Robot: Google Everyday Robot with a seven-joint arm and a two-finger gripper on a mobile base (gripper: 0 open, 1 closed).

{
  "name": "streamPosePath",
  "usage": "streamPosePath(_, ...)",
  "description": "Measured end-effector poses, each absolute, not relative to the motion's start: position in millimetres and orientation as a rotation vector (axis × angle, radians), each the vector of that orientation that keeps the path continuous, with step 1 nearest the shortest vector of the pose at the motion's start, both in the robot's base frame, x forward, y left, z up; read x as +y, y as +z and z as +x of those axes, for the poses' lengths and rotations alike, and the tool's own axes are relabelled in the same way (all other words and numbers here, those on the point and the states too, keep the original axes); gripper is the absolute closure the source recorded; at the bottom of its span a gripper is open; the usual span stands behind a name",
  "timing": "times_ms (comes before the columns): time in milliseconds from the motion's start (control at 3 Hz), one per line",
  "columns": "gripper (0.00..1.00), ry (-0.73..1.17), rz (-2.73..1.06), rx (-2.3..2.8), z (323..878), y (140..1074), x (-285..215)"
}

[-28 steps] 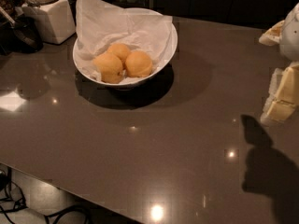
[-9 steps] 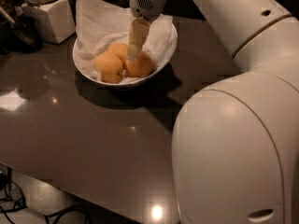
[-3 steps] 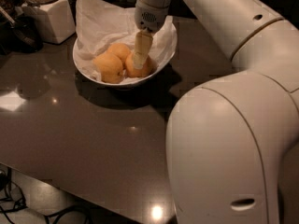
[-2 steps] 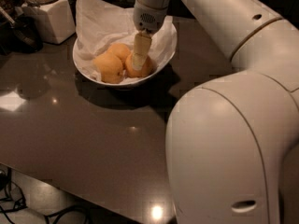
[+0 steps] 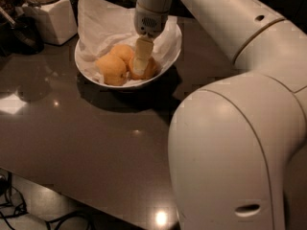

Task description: Pick orange from white bowl

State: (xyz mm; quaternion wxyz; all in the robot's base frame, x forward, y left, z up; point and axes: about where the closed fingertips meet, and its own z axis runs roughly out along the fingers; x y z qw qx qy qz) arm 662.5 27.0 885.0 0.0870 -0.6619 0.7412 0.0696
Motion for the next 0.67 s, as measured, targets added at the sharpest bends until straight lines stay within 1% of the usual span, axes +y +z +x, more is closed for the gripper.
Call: streamPosePath(667,0.26,0.24,-1.982,2.205,664.2,869.8,23.8)
